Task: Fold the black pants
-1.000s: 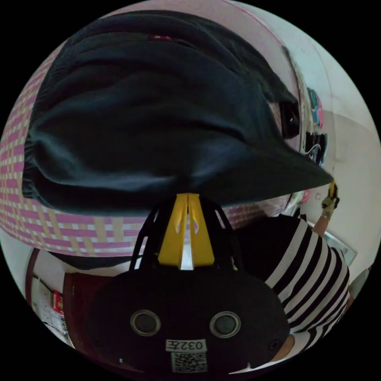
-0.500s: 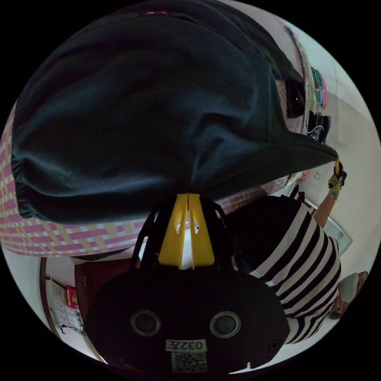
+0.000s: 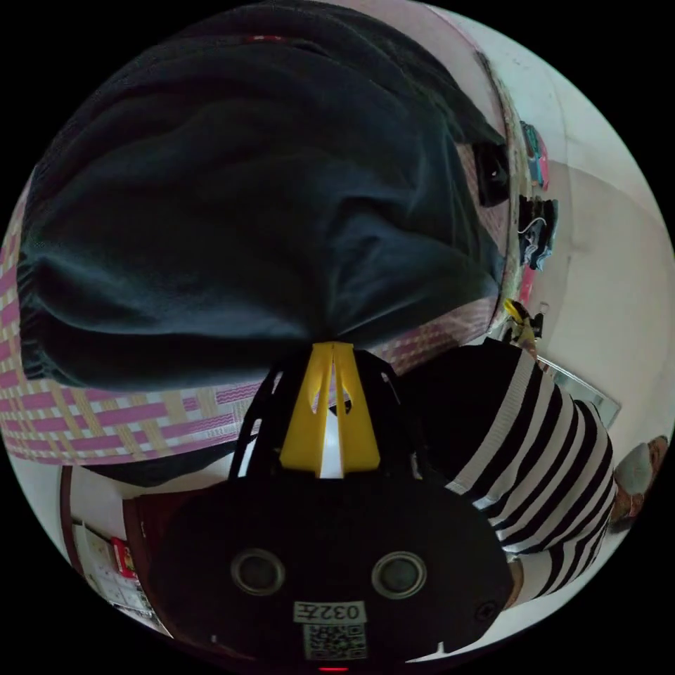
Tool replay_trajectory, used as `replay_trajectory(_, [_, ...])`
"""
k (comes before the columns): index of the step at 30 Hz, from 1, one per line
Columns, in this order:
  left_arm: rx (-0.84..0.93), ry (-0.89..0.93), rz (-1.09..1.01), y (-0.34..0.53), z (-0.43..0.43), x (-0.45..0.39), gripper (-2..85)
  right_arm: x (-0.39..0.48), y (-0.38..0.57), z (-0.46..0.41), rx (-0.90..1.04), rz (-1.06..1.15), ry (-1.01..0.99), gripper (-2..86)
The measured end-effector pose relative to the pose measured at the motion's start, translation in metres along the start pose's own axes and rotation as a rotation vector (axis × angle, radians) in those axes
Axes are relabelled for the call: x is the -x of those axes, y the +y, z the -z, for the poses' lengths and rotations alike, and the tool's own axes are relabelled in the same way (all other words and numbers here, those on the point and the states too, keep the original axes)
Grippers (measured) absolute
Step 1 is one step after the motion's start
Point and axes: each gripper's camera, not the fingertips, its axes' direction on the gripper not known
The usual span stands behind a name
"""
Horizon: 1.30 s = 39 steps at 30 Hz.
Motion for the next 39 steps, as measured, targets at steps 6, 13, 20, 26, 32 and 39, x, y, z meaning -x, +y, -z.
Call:
replay_trajectory(6, [-0.395, 0.044, 0.096, 0.052, 0.008, 0.019, -0.9, 0.088, 0.034, -0.057, -0.027, 0.298, -0.177, 5.1])
replay_trajectory(13, [-0.692, 0.034, 0.239, 0.102, 0.009, 0.039, -0.9, 0.218, 0.086, -0.165, 0.225, 0.621, -0.336, 4.4])
replay_trajectory(20, [-0.523, -0.155, 0.367, 0.114, -0.016, 0.057, -1.0, 0.308, 0.149, -0.268, 0.509, 0.87, -0.195, 3.8])
replay_trajectory(26, [-0.599, 0.002, 0.518, 0.152, -0.005, 0.084, -0.9, 0.336, 0.164, -0.294, 0.61, 0.902, -0.263, 3.6])
replay_trajectory(32, [-0.786, 0.039, 0.374, 0.147, 0.014, 0.021, -0.9, 0.326, 0.06, -0.254, 0.276, 0.546, -0.316, 6.0])
replay_trajectory(39, [-0.786, 0.239, 0.175, 0.035, 0.014, -0.03, -0.9, 0.366, -0.016, -0.309, 0.275, 0.425, -0.156, 10.1])
